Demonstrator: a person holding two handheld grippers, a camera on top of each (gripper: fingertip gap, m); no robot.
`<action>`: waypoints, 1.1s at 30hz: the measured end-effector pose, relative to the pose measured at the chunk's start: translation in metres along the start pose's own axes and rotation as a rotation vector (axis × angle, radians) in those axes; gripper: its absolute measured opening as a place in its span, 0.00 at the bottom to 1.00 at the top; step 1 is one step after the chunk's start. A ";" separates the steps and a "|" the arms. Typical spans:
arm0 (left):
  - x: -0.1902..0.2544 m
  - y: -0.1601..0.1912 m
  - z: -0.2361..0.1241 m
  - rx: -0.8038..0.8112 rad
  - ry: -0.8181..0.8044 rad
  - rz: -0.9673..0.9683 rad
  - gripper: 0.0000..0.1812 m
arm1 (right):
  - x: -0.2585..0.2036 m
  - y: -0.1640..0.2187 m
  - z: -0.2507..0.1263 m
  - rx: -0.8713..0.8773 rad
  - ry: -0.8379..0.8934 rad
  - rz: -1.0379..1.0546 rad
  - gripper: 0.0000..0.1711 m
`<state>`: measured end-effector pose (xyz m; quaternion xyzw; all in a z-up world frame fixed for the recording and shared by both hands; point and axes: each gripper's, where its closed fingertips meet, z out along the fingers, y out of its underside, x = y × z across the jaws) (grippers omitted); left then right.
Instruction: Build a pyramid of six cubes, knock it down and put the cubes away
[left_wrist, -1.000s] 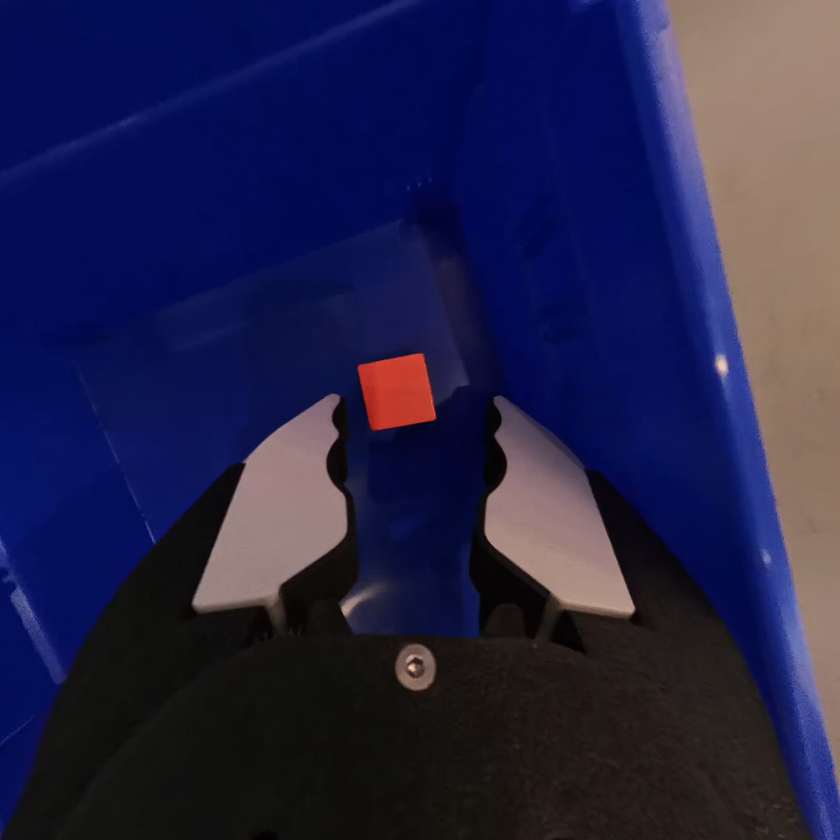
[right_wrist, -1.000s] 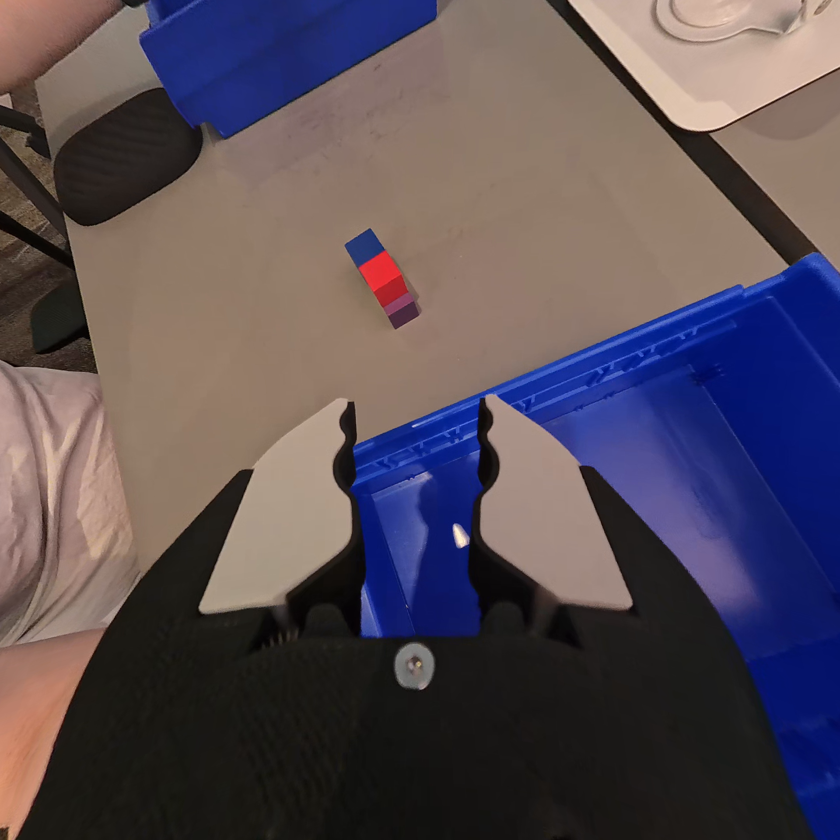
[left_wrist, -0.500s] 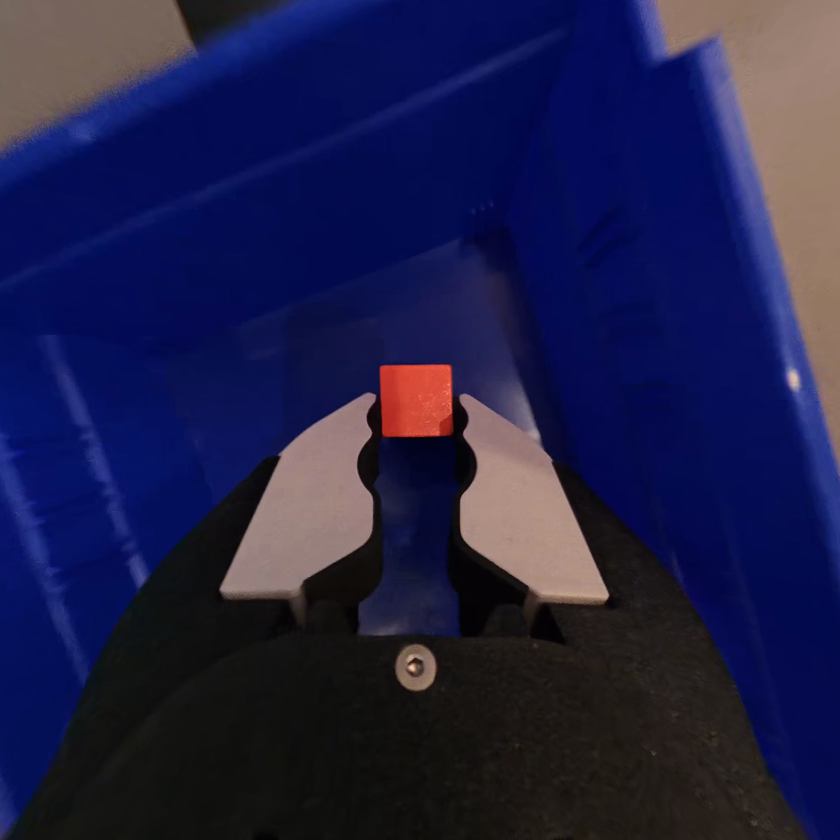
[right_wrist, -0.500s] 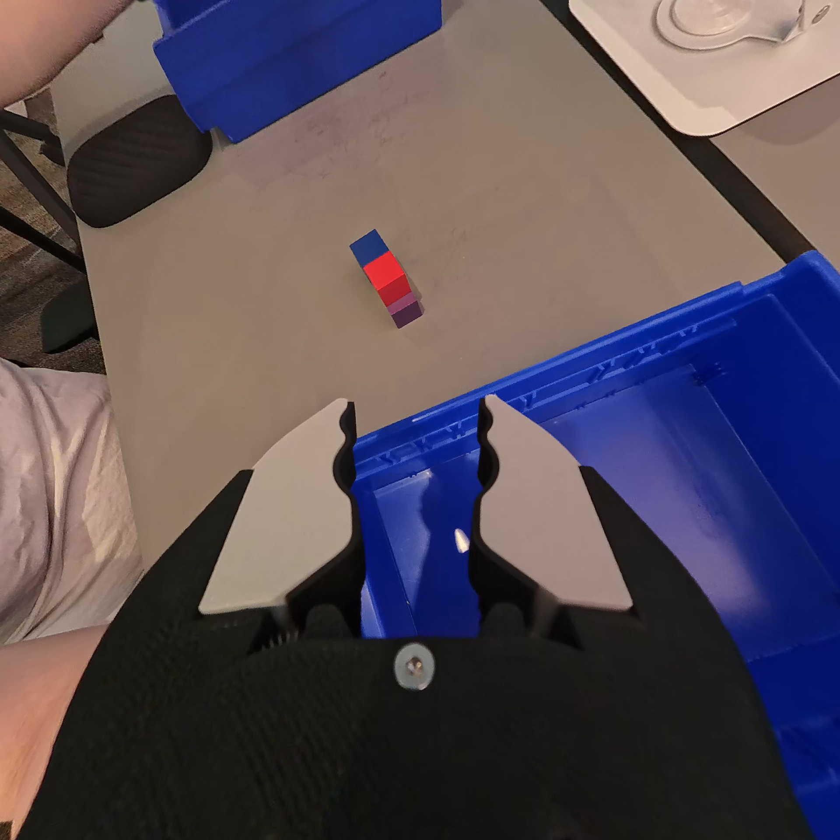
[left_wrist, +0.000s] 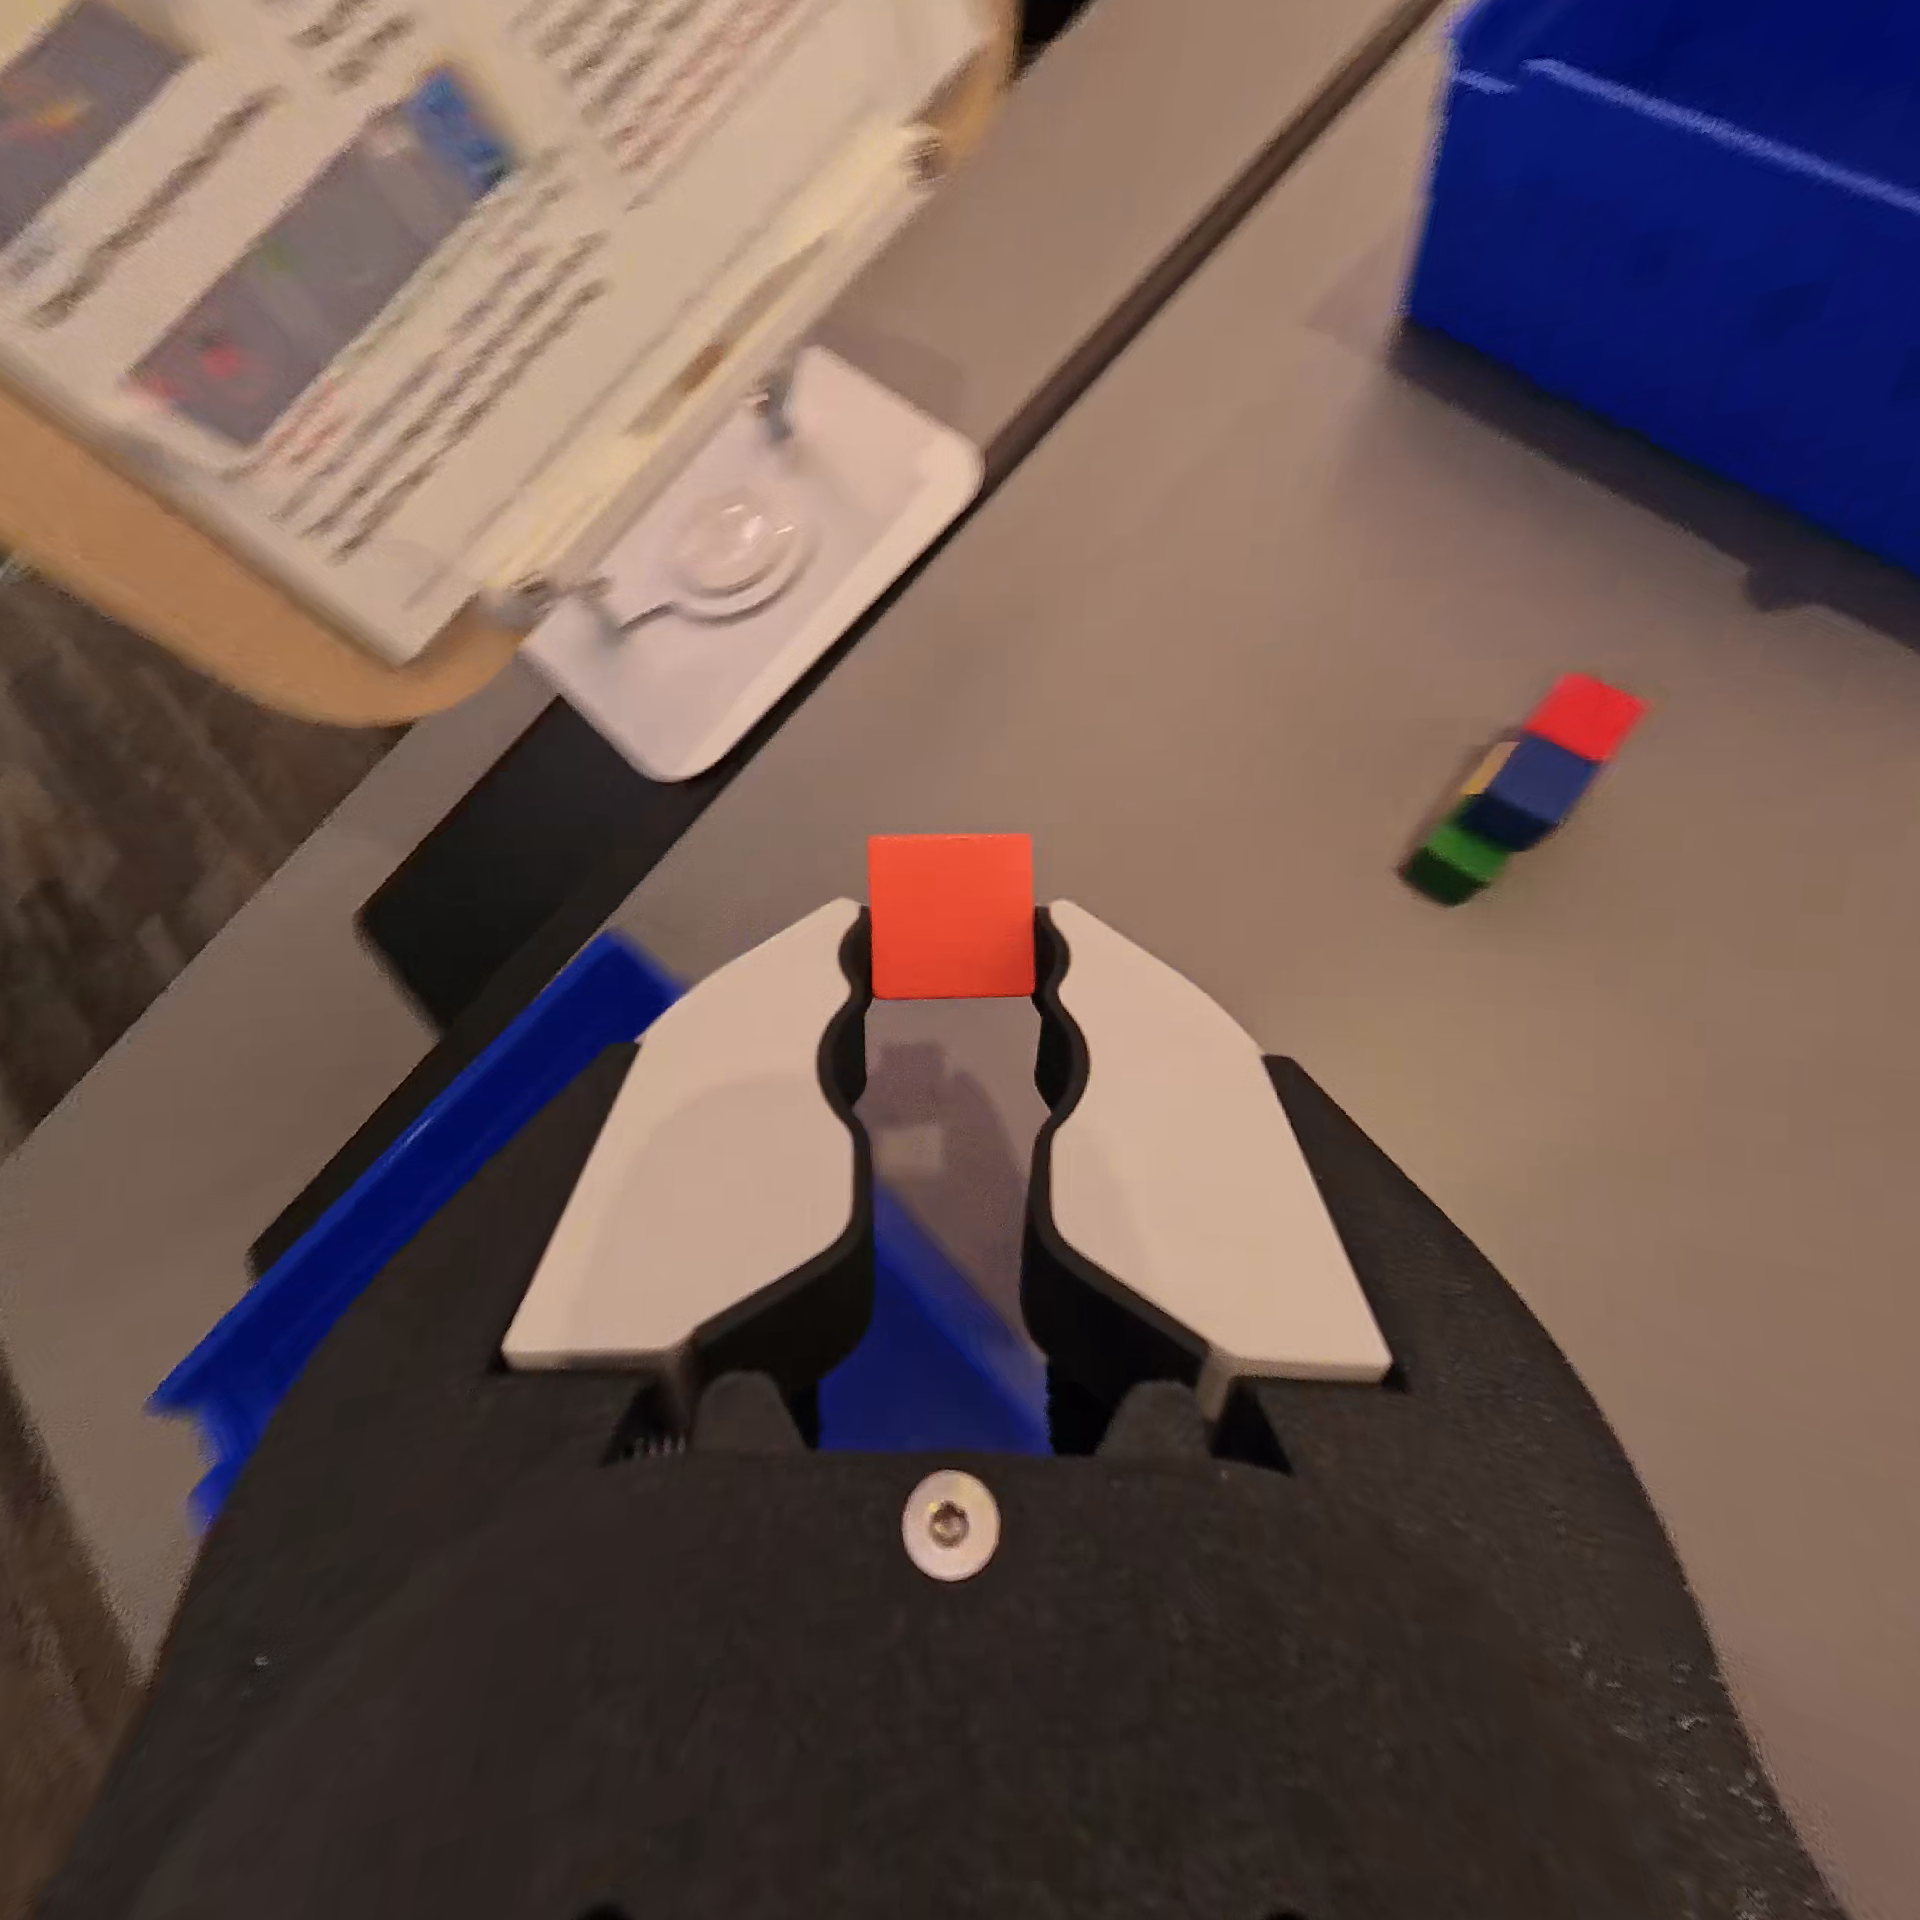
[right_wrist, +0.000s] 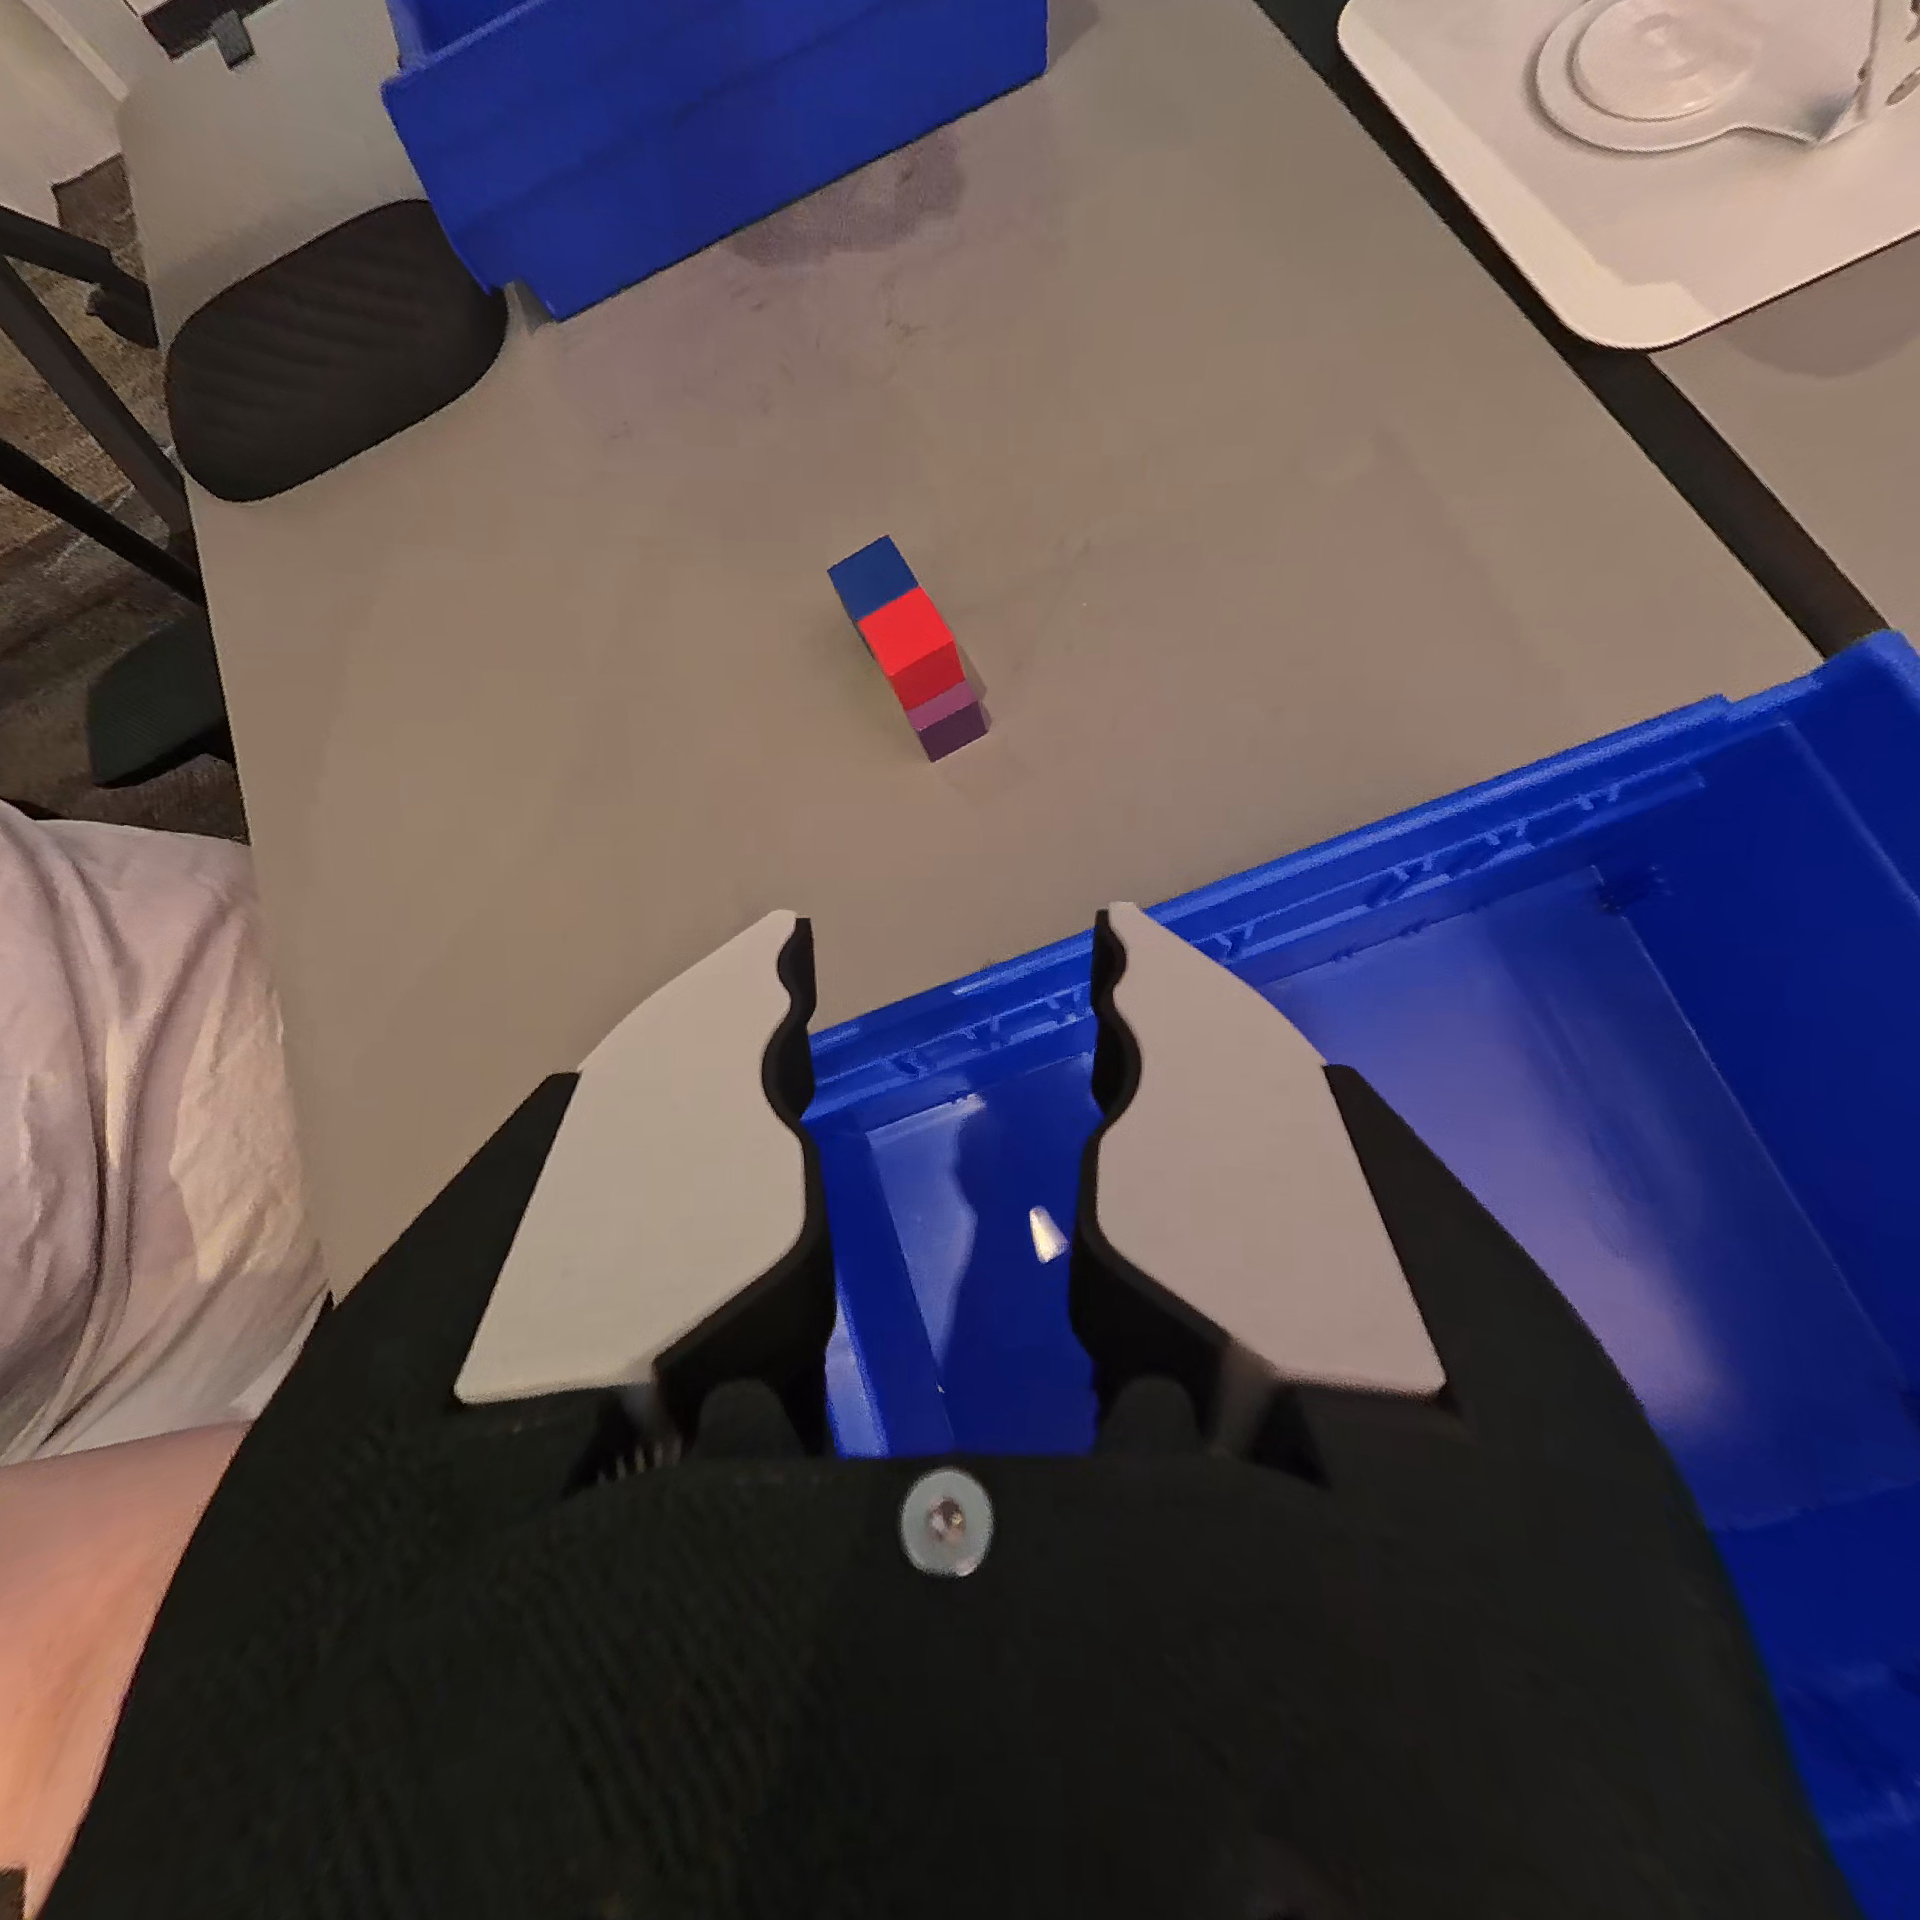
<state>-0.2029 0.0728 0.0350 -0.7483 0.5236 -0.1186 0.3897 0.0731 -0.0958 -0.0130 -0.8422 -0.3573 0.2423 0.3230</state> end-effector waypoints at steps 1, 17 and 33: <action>0.019 -0.006 0.009 0.007 0.038 0.030 0.16 | -0.001 0.000 0.000 0.000 -0.003 -0.004 0.31; 0.184 -0.010 0.106 -0.178 0.386 0.296 0.16 | -0.007 0.001 0.001 0.003 -0.038 -0.024 0.31; 0.192 0.009 0.128 -0.277 0.492 0.281 0.16 | -0.007 0.008 0.002 -0.018 -0.057 -0.014 0.31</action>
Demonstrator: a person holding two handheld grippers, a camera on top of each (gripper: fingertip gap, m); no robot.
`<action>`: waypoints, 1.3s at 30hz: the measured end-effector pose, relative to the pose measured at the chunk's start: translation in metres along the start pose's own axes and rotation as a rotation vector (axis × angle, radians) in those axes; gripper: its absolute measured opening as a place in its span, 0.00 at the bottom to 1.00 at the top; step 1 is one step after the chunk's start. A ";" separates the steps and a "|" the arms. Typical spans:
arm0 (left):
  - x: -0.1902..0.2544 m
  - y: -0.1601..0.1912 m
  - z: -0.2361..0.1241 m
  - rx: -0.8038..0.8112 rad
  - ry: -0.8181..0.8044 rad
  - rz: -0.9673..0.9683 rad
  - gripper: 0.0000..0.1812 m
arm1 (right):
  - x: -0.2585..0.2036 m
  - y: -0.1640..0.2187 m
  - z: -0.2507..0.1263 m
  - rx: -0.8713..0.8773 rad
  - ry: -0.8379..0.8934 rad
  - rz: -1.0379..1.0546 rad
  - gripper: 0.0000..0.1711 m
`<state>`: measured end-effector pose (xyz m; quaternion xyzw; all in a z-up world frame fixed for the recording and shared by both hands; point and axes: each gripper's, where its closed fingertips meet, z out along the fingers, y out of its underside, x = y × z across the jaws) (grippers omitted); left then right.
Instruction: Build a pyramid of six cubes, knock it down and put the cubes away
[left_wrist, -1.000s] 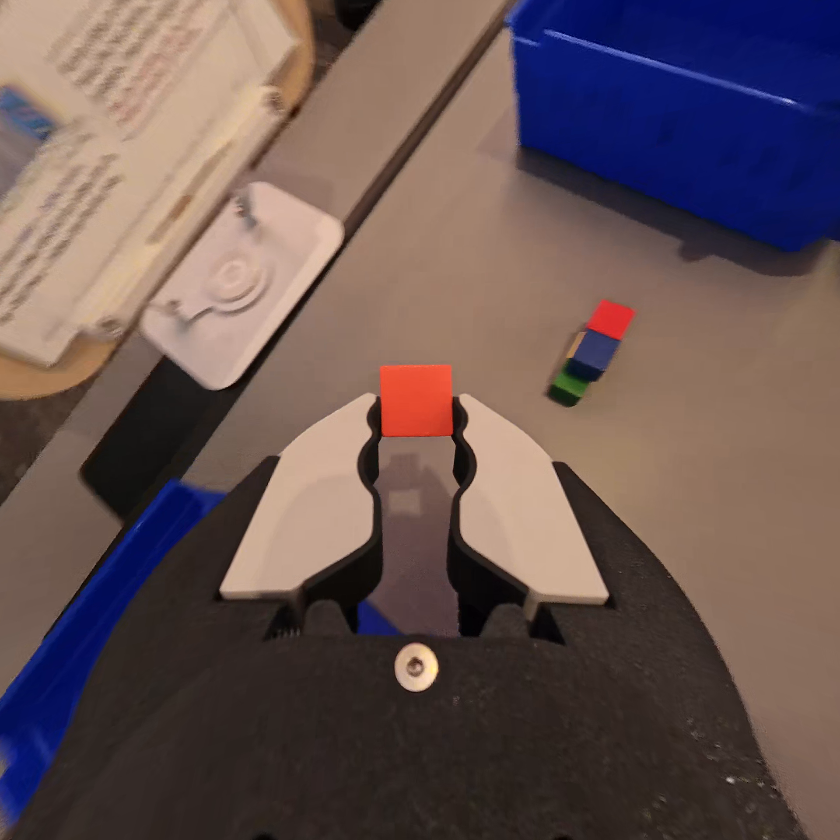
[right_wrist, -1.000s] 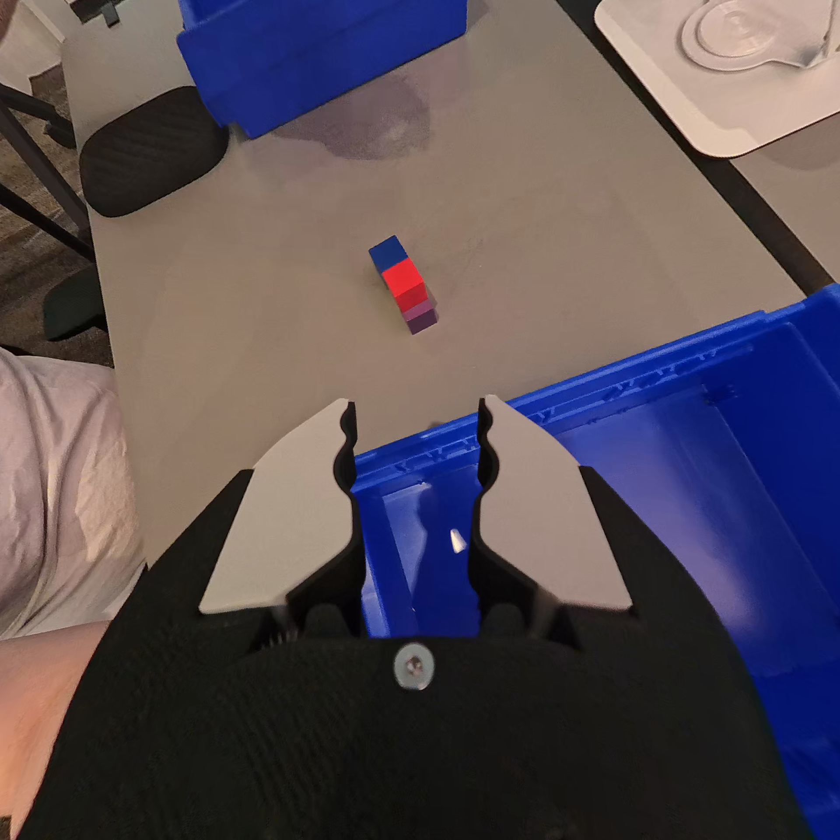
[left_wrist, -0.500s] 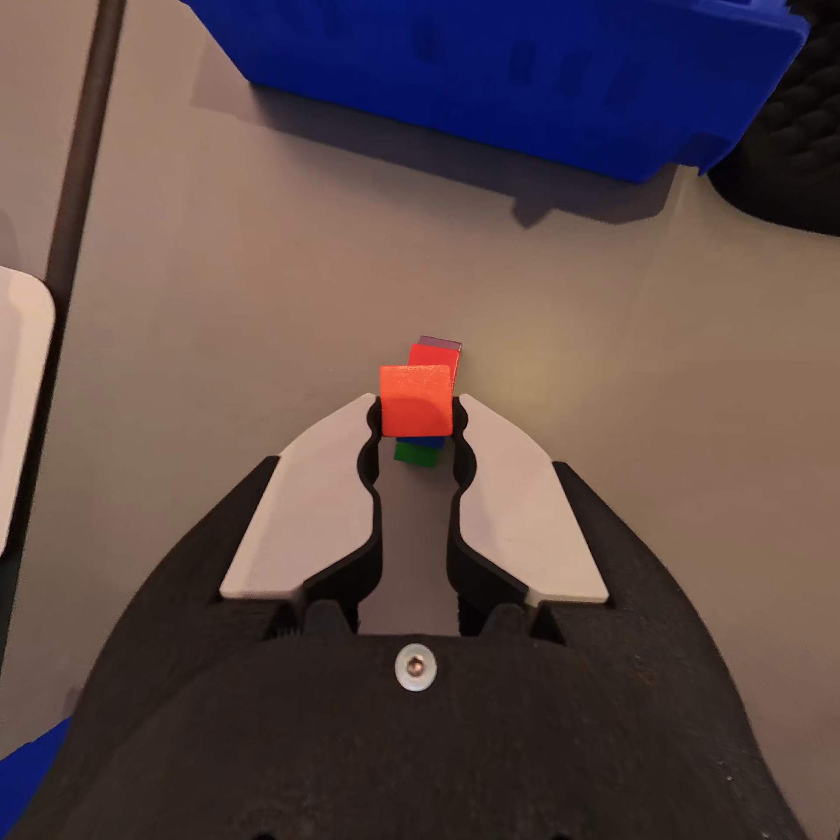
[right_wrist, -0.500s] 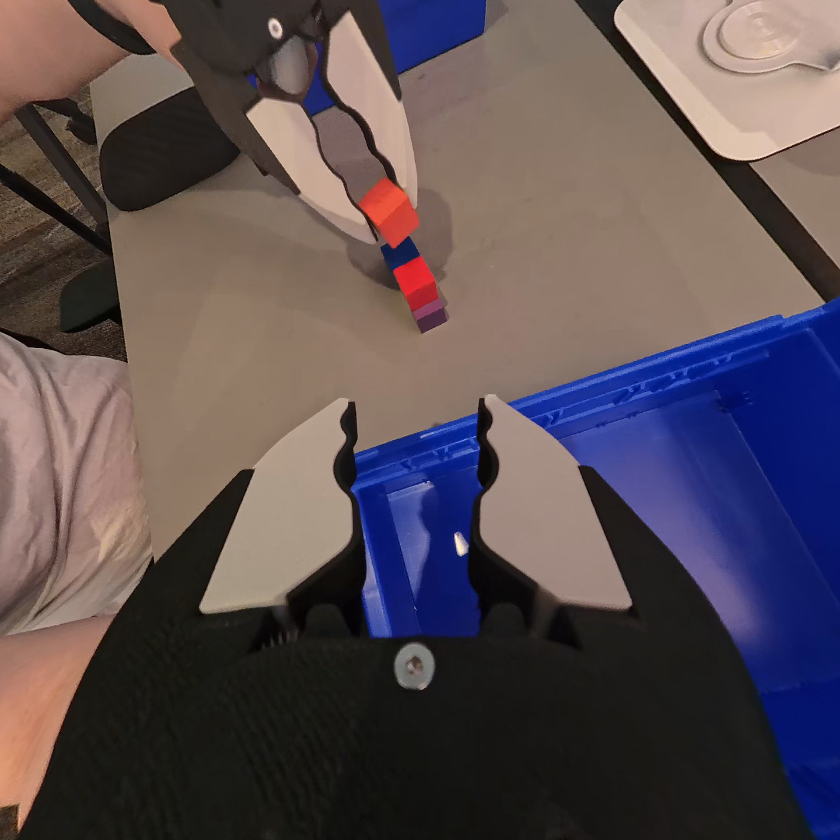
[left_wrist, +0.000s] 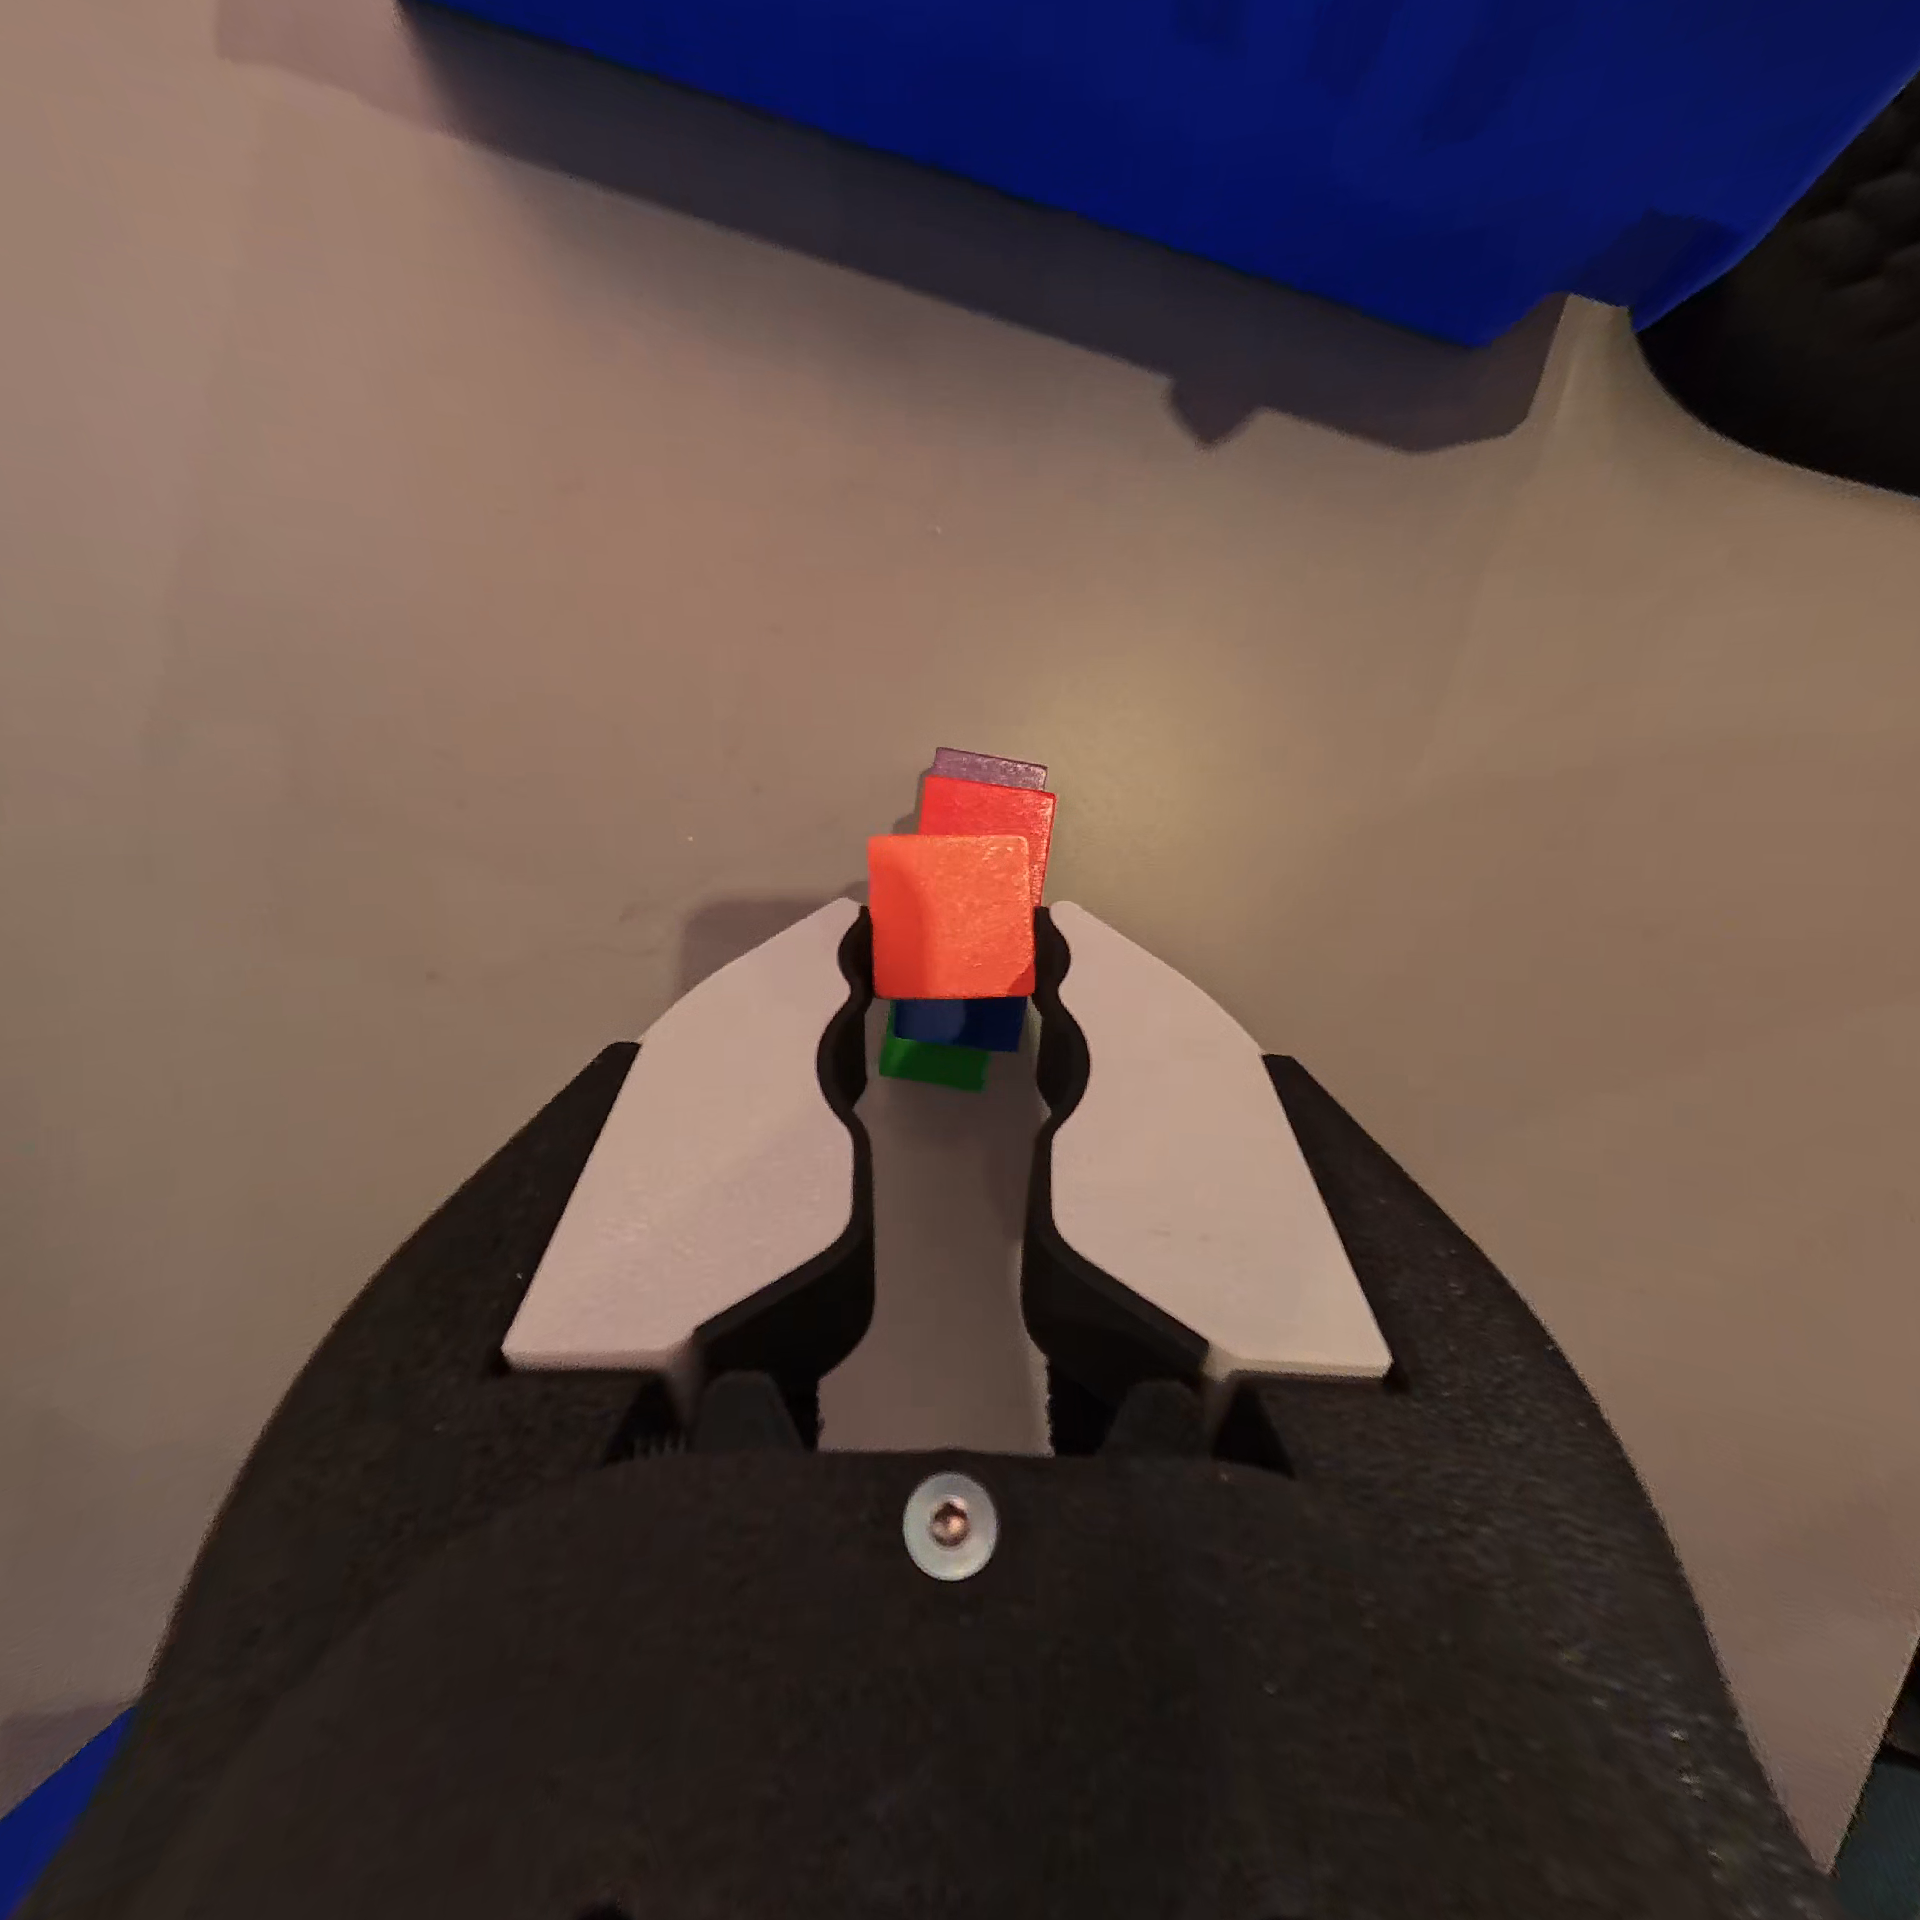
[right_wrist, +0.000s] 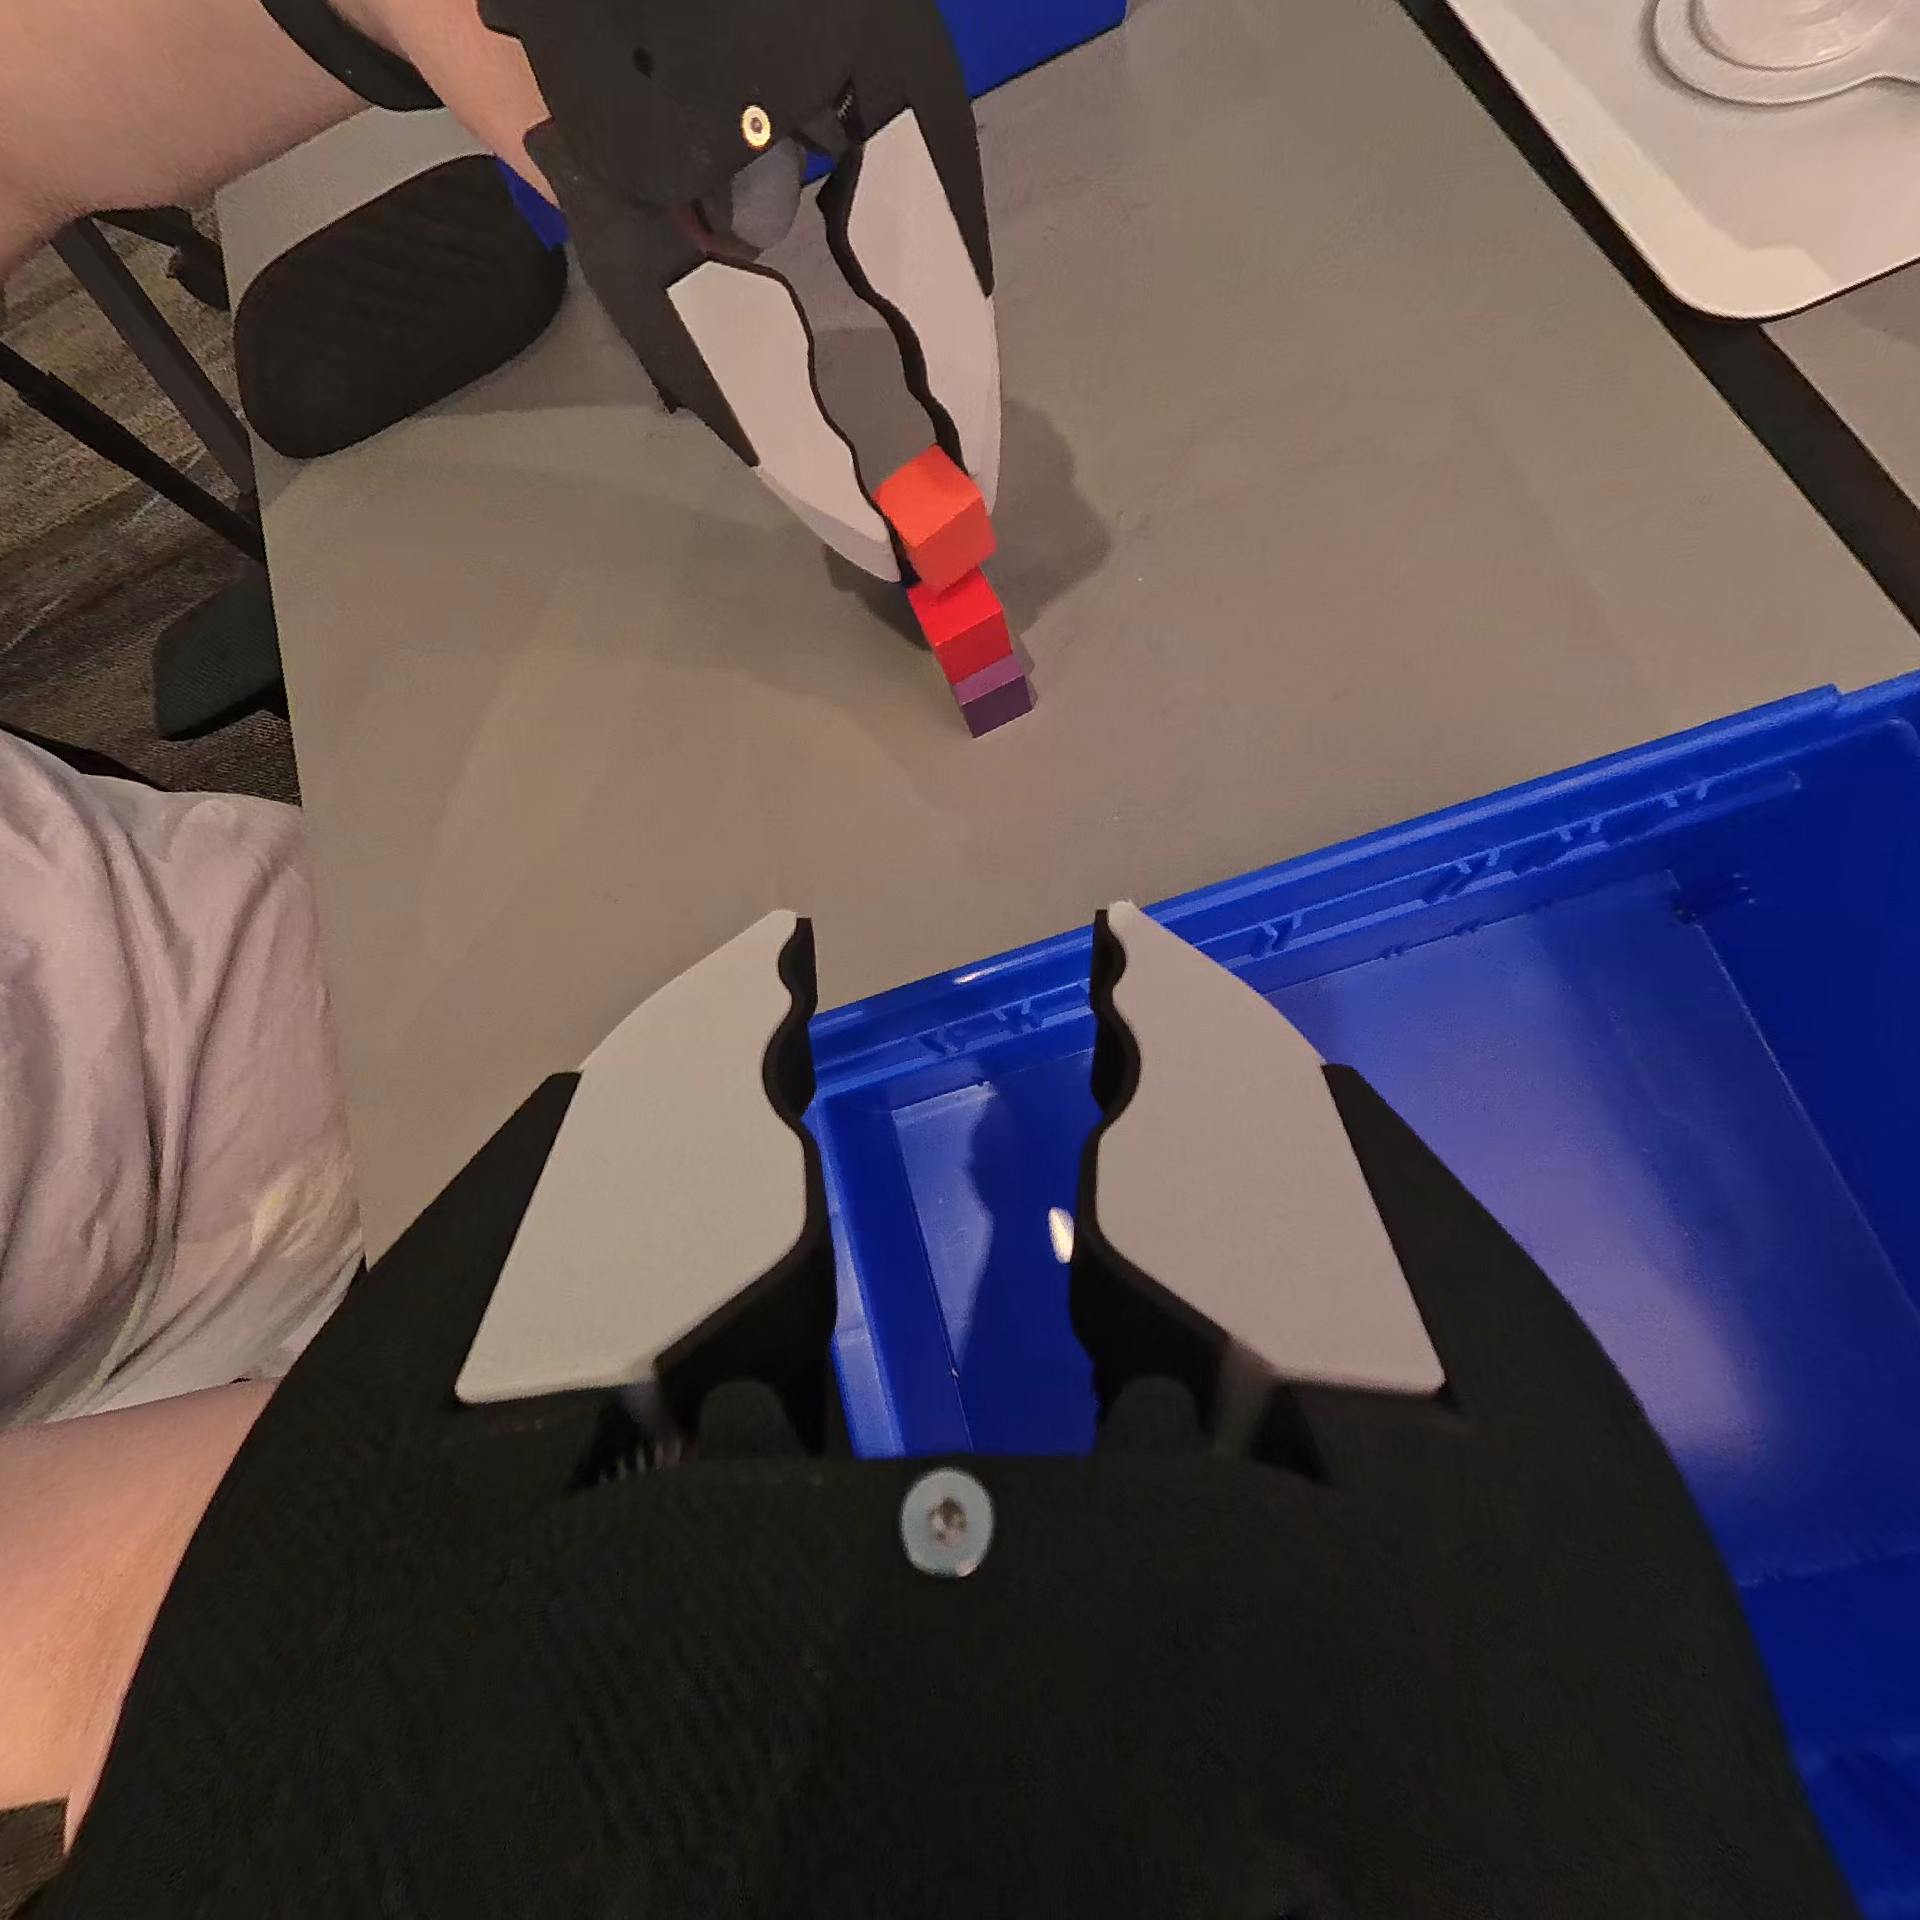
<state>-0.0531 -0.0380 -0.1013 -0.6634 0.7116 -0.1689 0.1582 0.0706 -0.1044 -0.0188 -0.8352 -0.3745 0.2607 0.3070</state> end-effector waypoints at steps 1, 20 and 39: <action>0.001 0.001 0.000 -0.001 0.010 0.001 0.16 | 0.000 0.000 0.000 0.000 -0.001 0.000 0.31; 0.004 0.004 0.006 -0.009 0.033 0.022 0.19 | 0.001 0.002 0.002 -0.010 -0.010 0.006 0.30; 0.049 -0.076 -0.250 0.967 -0.263 0.054 0.18 | -0.007 -0.075 -0.033 0.303 0.172 -0.180 0.26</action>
